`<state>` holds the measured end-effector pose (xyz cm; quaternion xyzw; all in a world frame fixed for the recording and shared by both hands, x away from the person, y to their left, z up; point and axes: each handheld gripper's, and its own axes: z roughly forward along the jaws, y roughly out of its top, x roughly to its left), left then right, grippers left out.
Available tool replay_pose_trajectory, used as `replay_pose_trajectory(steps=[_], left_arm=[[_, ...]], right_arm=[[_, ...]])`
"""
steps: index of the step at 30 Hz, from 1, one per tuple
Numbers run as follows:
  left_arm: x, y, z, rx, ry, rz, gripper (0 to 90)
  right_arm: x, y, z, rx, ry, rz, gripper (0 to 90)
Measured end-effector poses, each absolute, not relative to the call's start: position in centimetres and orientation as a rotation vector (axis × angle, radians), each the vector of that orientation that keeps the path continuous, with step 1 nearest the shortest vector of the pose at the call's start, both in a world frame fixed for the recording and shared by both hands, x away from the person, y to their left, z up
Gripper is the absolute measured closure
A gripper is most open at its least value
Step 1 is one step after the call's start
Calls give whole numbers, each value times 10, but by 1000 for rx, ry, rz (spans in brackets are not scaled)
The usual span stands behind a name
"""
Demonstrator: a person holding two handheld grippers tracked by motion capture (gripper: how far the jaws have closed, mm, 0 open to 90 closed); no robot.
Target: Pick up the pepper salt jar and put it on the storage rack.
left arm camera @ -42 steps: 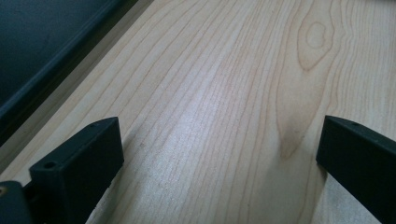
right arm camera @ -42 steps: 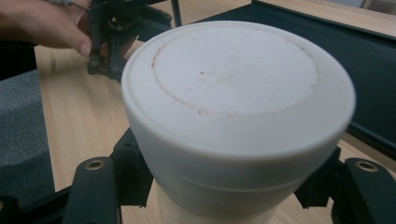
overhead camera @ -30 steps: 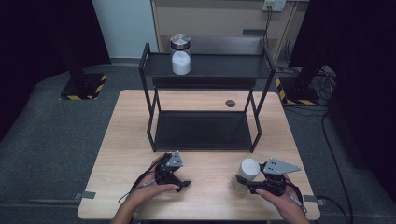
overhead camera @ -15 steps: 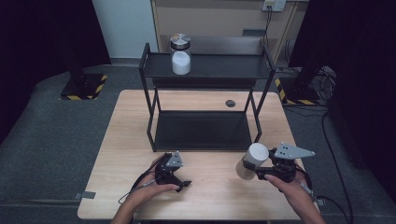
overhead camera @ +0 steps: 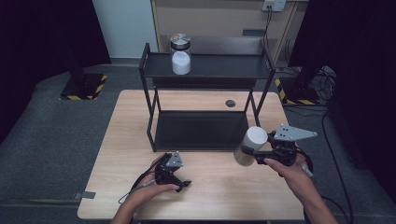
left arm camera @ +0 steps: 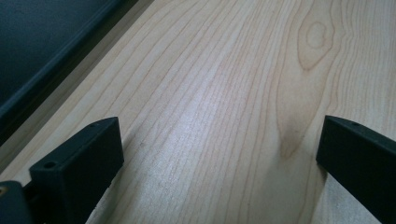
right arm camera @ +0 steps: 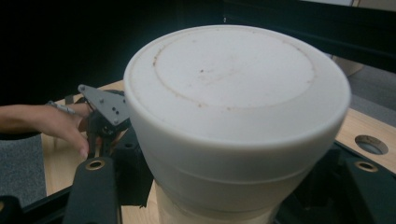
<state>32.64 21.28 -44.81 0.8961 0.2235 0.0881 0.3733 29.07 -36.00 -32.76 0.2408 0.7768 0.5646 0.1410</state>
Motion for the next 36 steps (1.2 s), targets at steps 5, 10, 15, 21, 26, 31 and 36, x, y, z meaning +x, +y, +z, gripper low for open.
replay_pose_trajectory(steps=[5,10,15,21,26,31,36], left_arm=[[326,213,-448,2295,573,226,0],[326,213,-448,2295,573,225,0],[326,213,-448,2295,573,226,0],[326,213,-448,2295,573,226,0],[326,213,-448,2296,572,226,0],[326,213,-448,2295,573,227,0],[326,213,-449,2290,577,227,0]], right_arm=[[297,-356,-316,688,2238,1641,363],[303,-353,-303,694,2232,1647,364],[309,-348,-286,682,2232,1637,364],[317,-342,-268,649,2224,1653,364],[323,-339,-253,628,2218,1663,364],[329,-338,-238,612,2209,1676,364],[336,-337,-224,594,2221,1672,364]])
